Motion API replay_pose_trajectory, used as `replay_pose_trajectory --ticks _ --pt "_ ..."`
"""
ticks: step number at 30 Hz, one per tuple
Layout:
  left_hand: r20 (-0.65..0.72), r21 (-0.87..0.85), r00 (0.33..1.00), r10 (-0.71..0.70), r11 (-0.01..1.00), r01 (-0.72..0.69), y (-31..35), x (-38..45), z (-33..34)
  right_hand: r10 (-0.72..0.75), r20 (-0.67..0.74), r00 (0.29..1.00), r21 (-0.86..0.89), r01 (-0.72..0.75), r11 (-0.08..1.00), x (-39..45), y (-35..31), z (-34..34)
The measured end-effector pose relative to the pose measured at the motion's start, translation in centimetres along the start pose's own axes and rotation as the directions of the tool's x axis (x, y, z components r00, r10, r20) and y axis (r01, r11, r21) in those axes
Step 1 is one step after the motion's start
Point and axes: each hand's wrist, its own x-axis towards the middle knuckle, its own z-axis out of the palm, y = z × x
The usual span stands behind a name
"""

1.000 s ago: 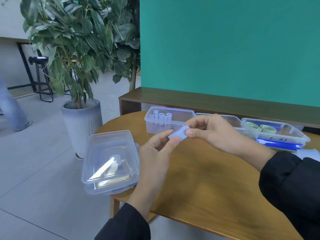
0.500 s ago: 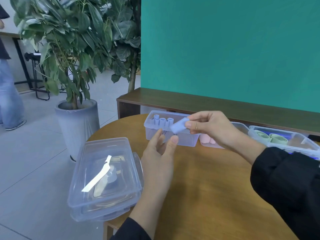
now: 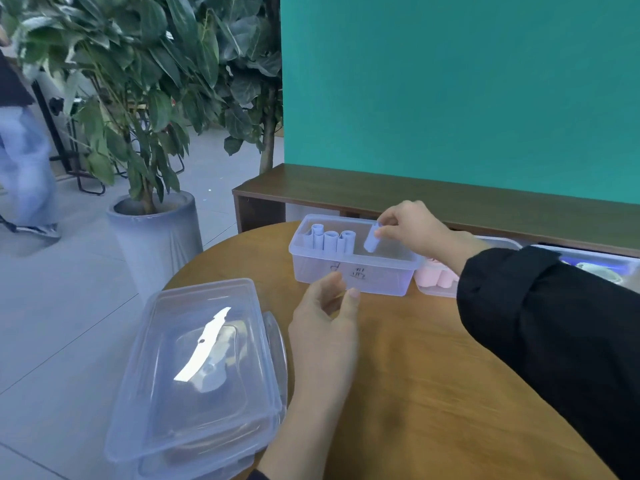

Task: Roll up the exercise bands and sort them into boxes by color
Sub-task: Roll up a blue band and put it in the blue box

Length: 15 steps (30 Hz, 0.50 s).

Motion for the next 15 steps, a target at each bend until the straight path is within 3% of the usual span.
replay_pose_trajectory --ticks 5,15 --pt "-0.029 0.006 1.000 0.004 1.000 -0.004 -0.1 -0.1 0.7 0.013 0.053 0.999 -0.094 -0.008 0.996 1.5 0.1 1.6" --pt "0.006 0.056 0.996 0.085 0.995 -0.085 0.3 -0.6 1.0 -0.033 0.081 0.996 -0.116 0.042 0.992 3.4 -0.6 2.7"
